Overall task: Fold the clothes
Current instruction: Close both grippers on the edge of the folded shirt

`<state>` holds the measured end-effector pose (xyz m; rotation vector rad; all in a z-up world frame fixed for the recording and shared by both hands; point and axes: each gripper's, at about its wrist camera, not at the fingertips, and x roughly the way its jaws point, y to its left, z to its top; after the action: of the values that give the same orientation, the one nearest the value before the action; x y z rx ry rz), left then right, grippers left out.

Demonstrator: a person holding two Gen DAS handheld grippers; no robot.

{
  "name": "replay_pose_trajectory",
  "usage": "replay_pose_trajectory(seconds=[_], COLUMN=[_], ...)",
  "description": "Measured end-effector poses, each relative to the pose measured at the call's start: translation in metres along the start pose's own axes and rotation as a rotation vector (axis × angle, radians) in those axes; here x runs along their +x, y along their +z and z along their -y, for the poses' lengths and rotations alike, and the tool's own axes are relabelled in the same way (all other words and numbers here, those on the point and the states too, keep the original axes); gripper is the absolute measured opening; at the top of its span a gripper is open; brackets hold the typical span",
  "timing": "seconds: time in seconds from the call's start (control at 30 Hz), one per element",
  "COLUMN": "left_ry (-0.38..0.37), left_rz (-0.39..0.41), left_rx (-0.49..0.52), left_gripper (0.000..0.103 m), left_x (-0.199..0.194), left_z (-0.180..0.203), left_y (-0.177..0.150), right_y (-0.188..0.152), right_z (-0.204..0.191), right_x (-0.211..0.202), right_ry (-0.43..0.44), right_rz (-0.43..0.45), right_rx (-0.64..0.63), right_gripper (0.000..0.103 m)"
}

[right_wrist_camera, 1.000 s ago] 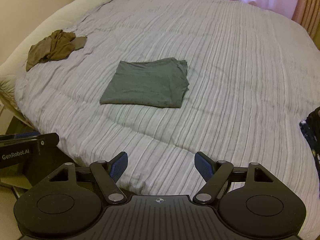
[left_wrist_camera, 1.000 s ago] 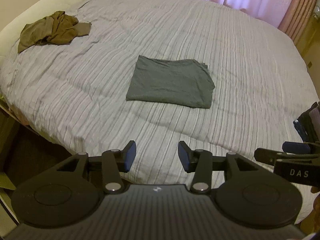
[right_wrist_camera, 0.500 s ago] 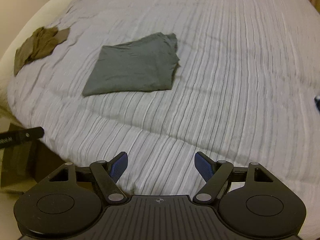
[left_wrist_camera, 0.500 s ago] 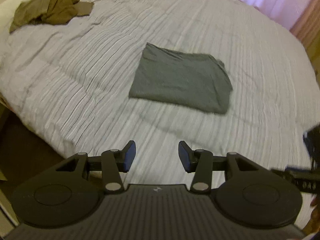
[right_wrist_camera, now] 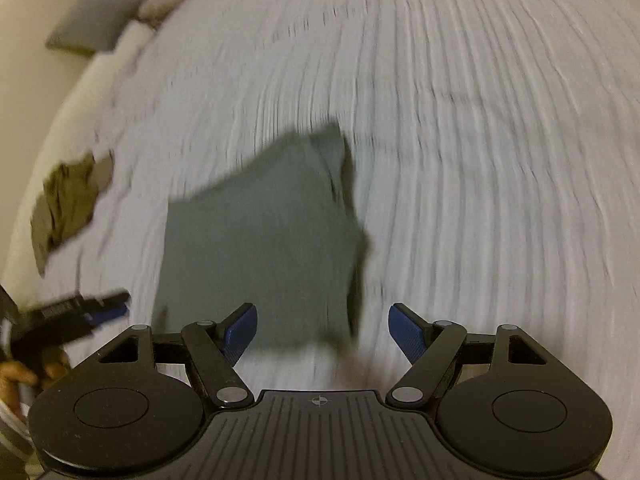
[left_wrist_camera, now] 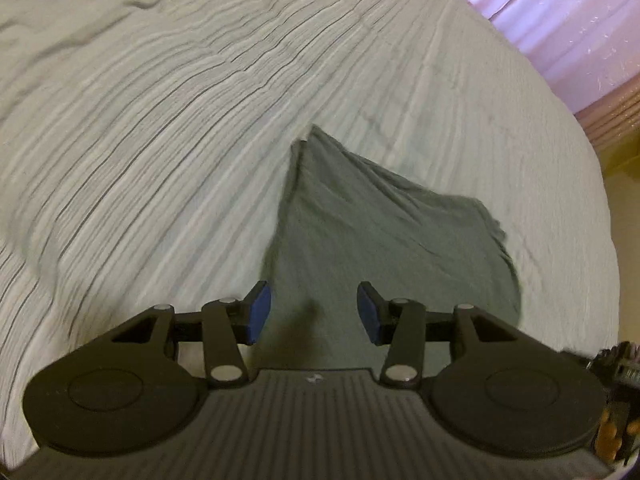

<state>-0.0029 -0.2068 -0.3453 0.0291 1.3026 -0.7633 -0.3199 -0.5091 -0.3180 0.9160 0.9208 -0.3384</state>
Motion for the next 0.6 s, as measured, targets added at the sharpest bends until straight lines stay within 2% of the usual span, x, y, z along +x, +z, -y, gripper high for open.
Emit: replay_pose_trajectory(seconds=[0.17, 0.3, 0.37, 0.53, 0.57, 0.6], left_ry=[-0.097, -0.201, -0.238, -0.29, -0.303, -0.317], left_rz=[-0.056, -0.1, -0.097, -0.105, -0.108, -0.111], left_rx=[-0.047, -0.124, -0.14, -0.182, -0.199, -0.215], left_gripper=[0.043, 0.044, 0.047, 0.046, 0.043, 0.043], left_x=[0.039, 0.064, 0.071, 0.084, 0.086, 0.089], left_z=[-0.026, -0.041, -0.043, -0.049, -0.05, -0.051], left_y=[0.021, 0.025, 0.025, 0.029, 0.03, 0.031], right_y=[0.04, 0.043, 0.043, 0.047, 0.048, 0.048], right_z=[0.027, 0.05, 0.058, 0.063, 0.062, 0.06], right_x=[0.042, 0.076, 0.091, 0.111, 0.114, 0.117], right_ry=[0.088, 0.147, 0.18, 0.272, 0.281, 0.285], right_rz=[-0.017, -0.056, -0.065, -0.065, -0.067, -0.074], right_rx=[0.029, 0.123, 0.172, 0.232, 0.23, 0.225], right_gripper=[0.077, 0.077, 0.077, 0.076, 0.072, 0.064])
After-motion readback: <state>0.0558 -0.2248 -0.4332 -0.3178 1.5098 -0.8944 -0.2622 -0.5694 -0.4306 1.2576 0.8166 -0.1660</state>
